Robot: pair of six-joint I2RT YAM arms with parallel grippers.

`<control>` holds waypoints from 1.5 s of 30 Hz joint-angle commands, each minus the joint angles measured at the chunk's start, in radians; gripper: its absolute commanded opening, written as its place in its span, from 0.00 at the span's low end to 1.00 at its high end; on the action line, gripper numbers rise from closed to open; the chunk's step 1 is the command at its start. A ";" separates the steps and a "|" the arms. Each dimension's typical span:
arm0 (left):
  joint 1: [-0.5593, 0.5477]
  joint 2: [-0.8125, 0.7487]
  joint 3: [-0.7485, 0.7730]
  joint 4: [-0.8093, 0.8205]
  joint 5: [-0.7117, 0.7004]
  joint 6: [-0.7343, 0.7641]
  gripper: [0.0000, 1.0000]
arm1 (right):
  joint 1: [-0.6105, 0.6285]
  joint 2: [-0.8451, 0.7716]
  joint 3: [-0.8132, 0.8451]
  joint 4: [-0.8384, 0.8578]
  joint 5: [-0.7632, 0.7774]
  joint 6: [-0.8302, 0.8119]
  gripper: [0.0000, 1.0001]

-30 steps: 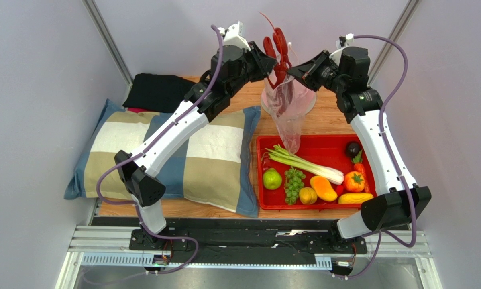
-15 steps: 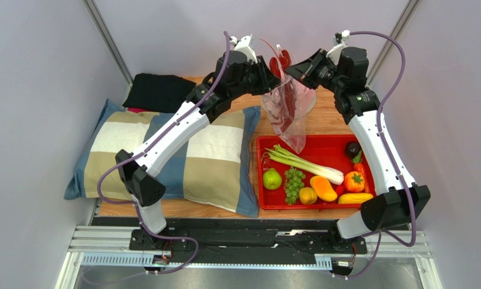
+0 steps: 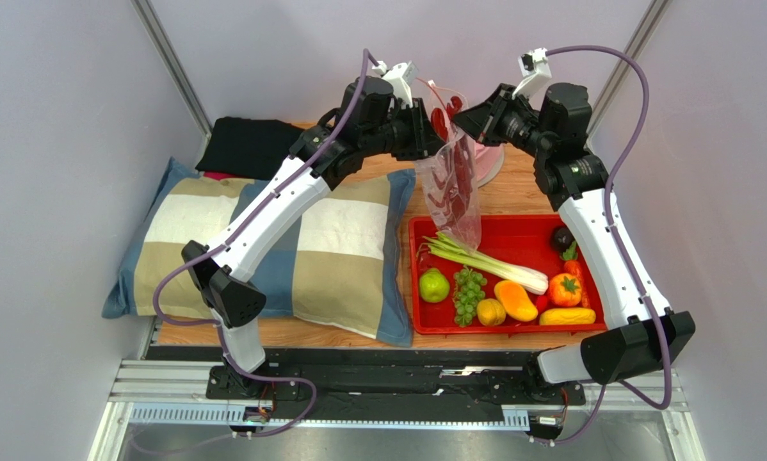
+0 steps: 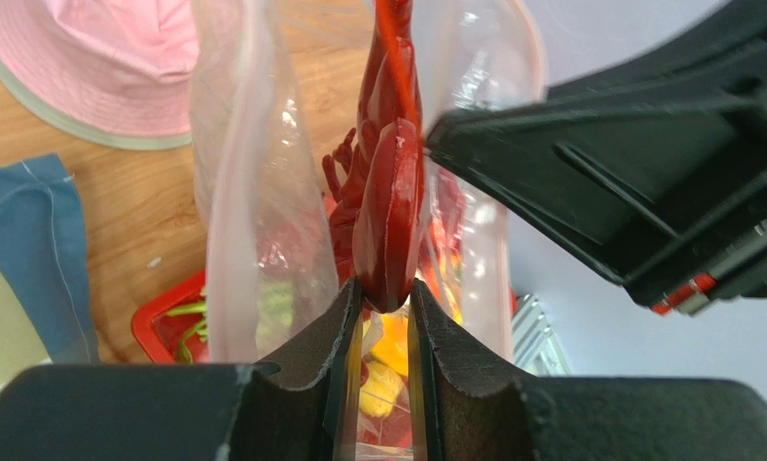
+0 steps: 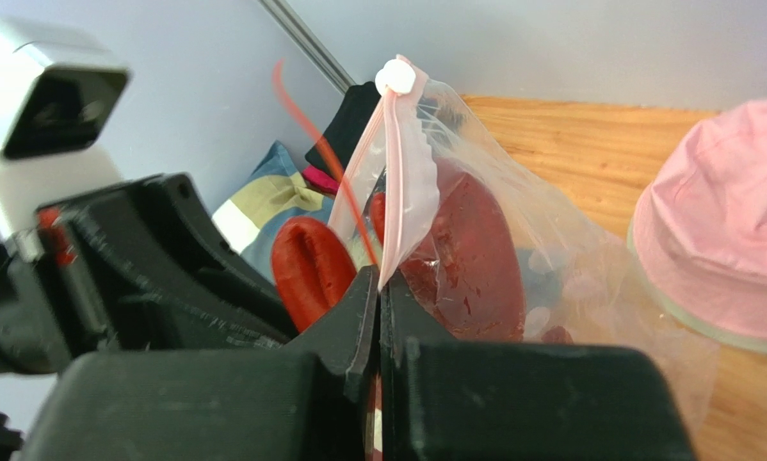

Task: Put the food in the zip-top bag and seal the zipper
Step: Place the fake lobster in the zipper food storage bag.

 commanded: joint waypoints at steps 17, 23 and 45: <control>0.037 0.080 0.117 -0.251 0.182 -0.118 0.00 | 0.113 -0.139 -0.118 0.043 -0.172 -0.563 0.00; 0.026 0.108 0.112 -0.273 0.219 -0.134 0.00 | 0.160 -0.145 -0.126 0.024 -0.212 -0.665 0.00; 0.028 0.074 0.129 -0.178 0.281 -0.068 0.55 | 0.180 -0.182 -0.107 -0.006 -0.115 -0.676 0.00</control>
